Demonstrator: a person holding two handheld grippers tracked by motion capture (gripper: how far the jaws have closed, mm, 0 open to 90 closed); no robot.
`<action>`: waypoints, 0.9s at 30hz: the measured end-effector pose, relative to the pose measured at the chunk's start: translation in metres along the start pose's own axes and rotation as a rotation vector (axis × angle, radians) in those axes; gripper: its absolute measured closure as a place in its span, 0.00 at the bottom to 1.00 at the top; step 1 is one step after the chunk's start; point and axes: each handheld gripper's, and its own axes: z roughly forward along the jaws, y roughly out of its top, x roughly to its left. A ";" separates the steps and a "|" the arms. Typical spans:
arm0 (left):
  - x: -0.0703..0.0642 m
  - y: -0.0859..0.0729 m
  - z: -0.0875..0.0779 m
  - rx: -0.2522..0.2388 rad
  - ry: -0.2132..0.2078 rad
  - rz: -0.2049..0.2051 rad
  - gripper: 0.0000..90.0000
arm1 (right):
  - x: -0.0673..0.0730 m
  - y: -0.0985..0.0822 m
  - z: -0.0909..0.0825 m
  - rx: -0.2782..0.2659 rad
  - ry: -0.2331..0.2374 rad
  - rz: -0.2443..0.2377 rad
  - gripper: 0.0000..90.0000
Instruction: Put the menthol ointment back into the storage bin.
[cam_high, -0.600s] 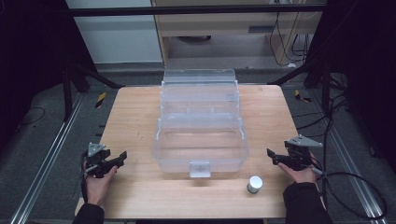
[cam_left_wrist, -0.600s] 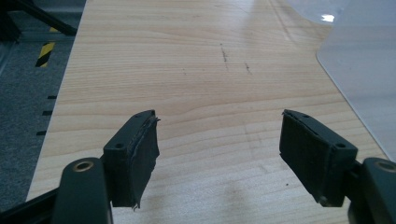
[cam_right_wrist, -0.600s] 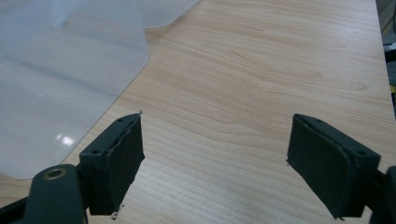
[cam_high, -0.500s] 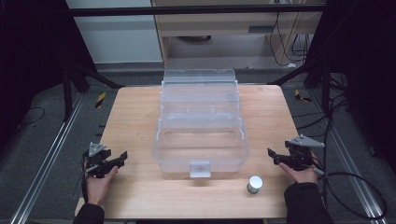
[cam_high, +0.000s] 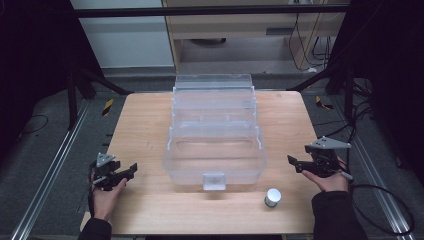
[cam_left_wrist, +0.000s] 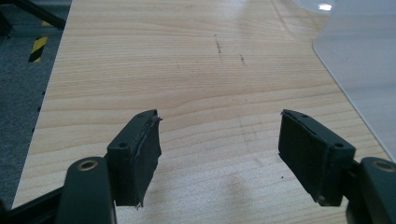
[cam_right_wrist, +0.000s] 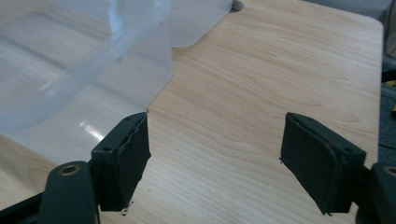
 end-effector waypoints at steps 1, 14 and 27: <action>0.000 0.000 0.000 0.001 0.000 -0.001 0.32 | 0.001 0.003 -0.002 0.002 0.005 -0.013 0.28; -0.001 0.000 0.001 0.018 -0.008 0.002 0.32 | 0.020 0.042 -0.023 0.093 0.084 -0.143 0.28; -0.001 0.000 0.002 0.029 -0.013 0.007 0.32 | 0.042 0.057 -0.027 0.222 0.182 -0.266 0.28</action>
